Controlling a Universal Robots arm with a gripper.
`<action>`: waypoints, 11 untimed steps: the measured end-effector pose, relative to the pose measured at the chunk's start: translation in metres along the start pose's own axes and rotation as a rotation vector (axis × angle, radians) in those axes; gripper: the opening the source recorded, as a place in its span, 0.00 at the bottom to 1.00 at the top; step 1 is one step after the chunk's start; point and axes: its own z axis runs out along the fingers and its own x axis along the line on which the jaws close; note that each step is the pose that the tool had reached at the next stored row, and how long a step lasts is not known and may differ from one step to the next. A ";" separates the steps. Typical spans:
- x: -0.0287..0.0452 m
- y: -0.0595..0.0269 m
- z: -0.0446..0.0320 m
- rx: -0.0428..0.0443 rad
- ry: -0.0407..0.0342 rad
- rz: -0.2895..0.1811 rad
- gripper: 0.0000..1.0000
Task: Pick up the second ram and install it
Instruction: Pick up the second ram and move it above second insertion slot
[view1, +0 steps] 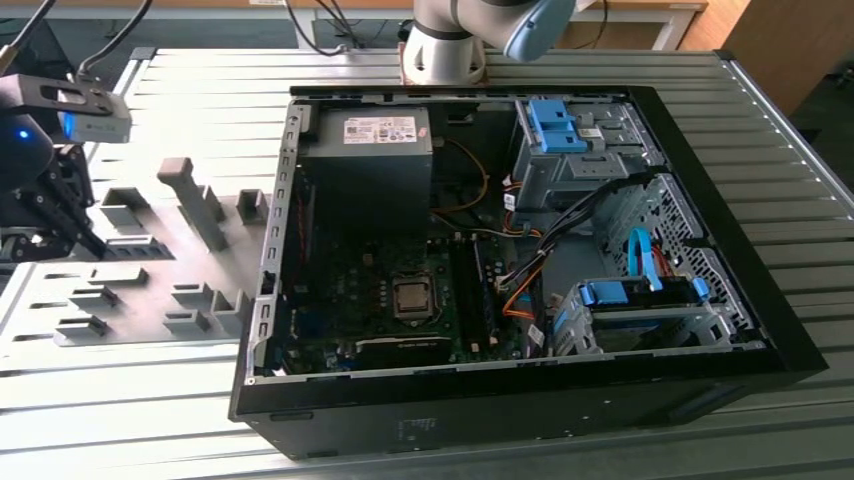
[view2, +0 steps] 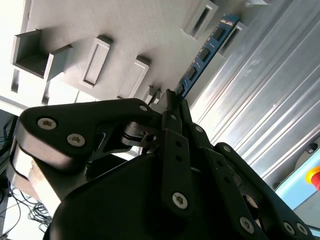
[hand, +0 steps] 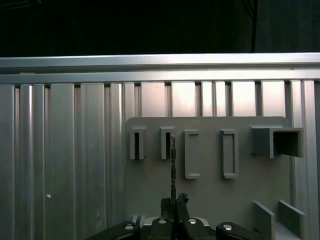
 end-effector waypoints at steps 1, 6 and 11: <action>0.0000 0.0000 -0.0016 0.0001 0.0000 0.000 0.14; -0.0001 0.0001 -0.0091 0.0000 0.0000 0.000 0.14; -0.0002 0.0001 -0.0153 0.0000 0.0000 0.000 0.14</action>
